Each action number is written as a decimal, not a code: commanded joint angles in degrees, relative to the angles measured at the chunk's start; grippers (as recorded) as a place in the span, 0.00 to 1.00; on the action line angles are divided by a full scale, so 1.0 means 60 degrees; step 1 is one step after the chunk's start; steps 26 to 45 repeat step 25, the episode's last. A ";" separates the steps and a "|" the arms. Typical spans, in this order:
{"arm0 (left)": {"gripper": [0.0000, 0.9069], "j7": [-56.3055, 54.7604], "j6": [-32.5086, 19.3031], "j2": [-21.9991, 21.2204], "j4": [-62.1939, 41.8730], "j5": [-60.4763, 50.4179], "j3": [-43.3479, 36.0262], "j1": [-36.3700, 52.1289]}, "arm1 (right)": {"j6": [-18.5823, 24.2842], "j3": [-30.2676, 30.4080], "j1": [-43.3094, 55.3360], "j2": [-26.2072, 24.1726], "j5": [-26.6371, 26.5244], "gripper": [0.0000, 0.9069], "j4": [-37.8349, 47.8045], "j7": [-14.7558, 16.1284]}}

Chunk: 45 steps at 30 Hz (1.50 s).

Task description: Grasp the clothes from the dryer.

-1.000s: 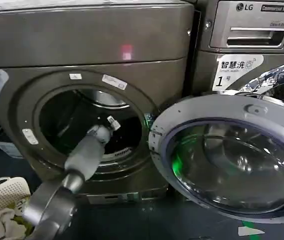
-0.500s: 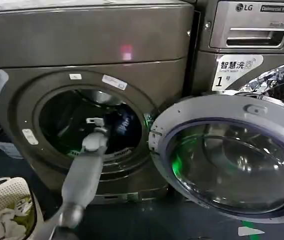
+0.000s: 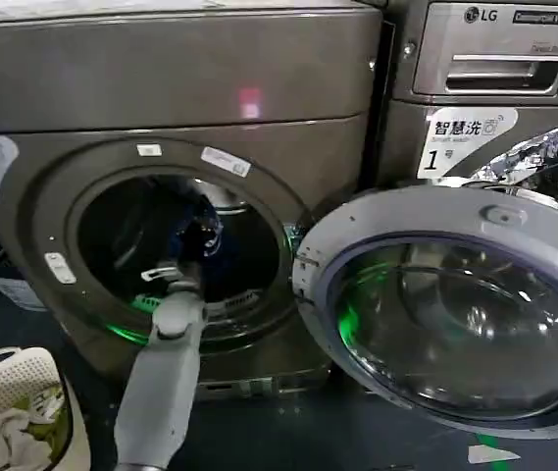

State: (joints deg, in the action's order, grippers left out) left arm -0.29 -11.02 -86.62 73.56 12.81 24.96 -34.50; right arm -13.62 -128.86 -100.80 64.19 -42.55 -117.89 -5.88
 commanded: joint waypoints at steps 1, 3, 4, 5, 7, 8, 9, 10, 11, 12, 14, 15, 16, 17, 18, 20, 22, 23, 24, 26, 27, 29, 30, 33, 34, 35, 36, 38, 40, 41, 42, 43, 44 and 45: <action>0.00 -0.0392 -0.0252 -0.0013 0.0600 -0.0312 0.0040 -0.0481 | 0.0140 -0.0019 -0.0022 -0.0007 -0.0015 1.00 0.0001 0.0063; 0.00 -0.0377 -0.0141 -0.0002 0.0586 -0.0337 0.0034 -0.0466 | 0.0166 -0.0033 -0.0020 -0.0002 -0.0015 1.00 0.0012 0.0074; 0.00 -0.0377 -0.0086 0.0000 0.0574 -0.0325 0.0036 -0.0451 | 0.0164 -0.0048 -0.0018 -0.0001 -0.0029 1.00 0.0013 0.0081; 0.00 -0.0371 -0.0050 0.0000 0.0559 -0.0317 0.0033 -0.0439 | 0.0148 -0.0077 -0.0021 0.0004 -0.0034 1.00 0.0015 0.0123; 0.00 -0.0372 0.0041 -0.0006 0.0516 -0.0353 0.0018 -0.0388 | 0.0060 -0.0159 -0.0018 0.0009 -0.0041 1.00 0.0019 0.0214; 0.00 -0.0373 0.0112 -0.0014 0.0498 -0.0360 -0.0010 -0.0362 | 0.0016 -0.0203 -0.0018 -0.0002 -0.0042 1.00 0.0028 0.0218; 0.00 -0.0375 0.0181 -0.0017 0.0512 -0.0375 -0.0021 -0.0343 | -0.0007 -0.0237 -0.0018 -0.0020 -0.0066 1.00 0.0032 0.0218; 0.00 -0.0375 0.0282 -0.0015 0.0537 -0.0397 -0.0032 -0.0337 | -0.0023 -0.0266 -0.0022 -0.0039 -0.0096 1.00 0.0035 0.0218; 0.00 -0.0371 0.0344 -0.0008 0.0572 -0.0375 -0.0044 -0.0330 | -0.0040 -0.0299 -0.0031 -0.0059 -0.0150 1.00 0.0037 0.0213; 0.00 -0.0370 0.0386 -0.0004 0.0589 -0.0357 -0.0057 -0.0329 | -0.0066 -0.0355 -0.0038 -0.0080 -0.0204 1.00 0.0039 0.0215; 0.00 -0.0357 0.0456 0.0015 0.0634 -0.0326 -0.0091 -0.0338 | -0.0076 -0.0409 -0.0050 -0.0091 -0.0217 1.00 0.0043 0.0214; 0.00 -0.0356 0.0465 0.0016 0.0626 -0.0306 -0.0107 -0.0342 | -0.0075 -0.0410 -0.0052 -0.0084 -0.0217 1.00 0.0035 0.0214; 0.00 -0.0353 0.0465 0.0011 0.0597 -0.0316 -0.0148 -0.0348 | -0.0084 -0.0409 -0.0053 -0.0056 -0.0218 1.00 0.0011 0.0214; 0.00 -0.0352 0.0467 0.0013 0.0593 -0.0323 -0.0176 -0.0361 | -0.0085 -0.0414 -0.0055 -0.0034 -0.0221 1.00 -0.0010 0.0217; 0.00 -0.0344 0.0467 0.0024 0.0603 -0.0331 -0.0230 -0.0384 | -0.0086 -0.0425 -0.0055 -0.0014 -0.0224 1.00 -0.0030 0.0221; 0.00 -0.0336 0.0506 0.0050 0.0650 -0.0323 -0.0261 -0.0401 | -0.0085 -0.0457 -0.0066 -0.0009 -0.0225 1.00 -0.0022 0.0227; 0.00 -0.0337 0.0543 0.0093 0.0696 -0.0279 -0.0250 -0.0410 | -0.0096 -0.0558 -0.0111 -0.0060 -0.0232 1.00 0.0018 0.0249; 0.00 -0.0335 0.0565 0.0129 0.0711 -0.0246 -0.0249 -0.0414 | -0.0094 -0.0601 -0.0128 -0.0110 -0.0244 1.00 0.0039 0.0252; 0.00 -0.0334 0.0570 0.0153 0.0711 -0.0224 -0.0257 -0.0411 | -0.0099 -0.0616 -0.0141 -0.0133 -0.0252 1.00 0.0046 0.0249; 0.00 -0.0323 0.0570 0.0175 0.0704 -0.0209 -0.0265 -0.0407 | -0.0106 -0.0626 -0.0160 -0.0147 -0.0251 1.00 0.0044 0.0250; 0.00 -0.0323 0.0570 0.0175 0.0704 -0.0209 -0.0265 -0.0407 | -0.0106 -0.0626 -0.0160 -0.0147 -0.0251 1.00 0.0044 0.0250; 0.00 -0.0323 0.0570 0.0175 0.0704 -0.0209 -0.0265 -0.0407 | -0.0106 -0.0626 -0.0160 -0.0147 -0.0251 1.00 0.0044 0.0250; 0.00 -0.0323 0.0570 0.0175 0.0704 -0.0209 -0.0265 -0.0407 | -0.0106 -0.0626 -0.0160 -0.0147 -0.0251 1.00 0.0044 0.0250; 0.00 -0.0323 0.0570 0.0175 0.0704 -0.0209 -0.0265 -0.0407 | -0.0106 -0.0626 -0.0160 -0.0147 -0.0251 1.00 0.0044 0.0250; 0.00 -0.0323 0.0570 0.0175 0.0704 -0.0209 -0.0265 -0.0407 | -0.0106 -0.0626 -0.0160 -0.0147 -0.0251 1.00 0.0044 0.0250; 0.00 -0.0323 0.0570 0.0175 0.0704 -0.0209 -0.0265 -0.0407 | -0.0106 -0.0626 -0.0160 -0.0147 -0.0251 1.00 0.0044 0.0250; 0.00 -0.0323 0.0570 0.0175 0.0704 -0.0209 -0.0265 -0.0407 | -0.0106 -0.0626 -0.0160 -0.0147 -0.0251 1.00 0.0044 0.0250; 0.00 -0.0323 0.0570 0.0175 0.0704 -0.0209 -0.0265 -0.0407 | -0.0106 -0.0626 -0.0160 -0.0147 -0.0251 1.00 0.0044 0.0250; 0.00 -0.0323 0.0570 0.0175 0.0704 -0.0209 -0.0265 -0.0407 | -0.0106 -0.0626 -0.0160 -0.0147 -0.0251 1.00 0.0044 0.0250; 0.00 -0.0323 0.0570 0.0175 0.0704 -0.0209 -0.0265 -0.0407 | -0.0106 -0.0626 -0.0160 -0.0147 -0.0251 1.00 0.0044 0.0250; 0.00 -0.0323 0.0570 0.0175 0.0704 -0.0209 -0.0265 -0.0407 | -0.0106 -0.0626 -0.0160 -0.0147 -0.0251 1.00 0.0044 0.0250; 0.00 -0.0323 0.0570 0.0175 0.0704 -0.0209 -0.0265 -0.0407 | -0.0106 -0.0626 -0.0160 -0.0147 -0.0251 1.00 0.0044 0.0250; 0.00 -0.0323 0.0570 0.0175 0.0704 -0.0209 -0.0265 -0.0407 | -0.0106 -0.0626 -0.0160 -0.0147 -0.0251 1.00 0.0044 0.0250; 0.00 -0.0323 0.0570 0.0175 0.0704 -0.0209 -0.0265 -0.0407 | -0.0106 -0.0626 -0.0160 -0.0147 -0.0251 1.00 0.0044 0.0250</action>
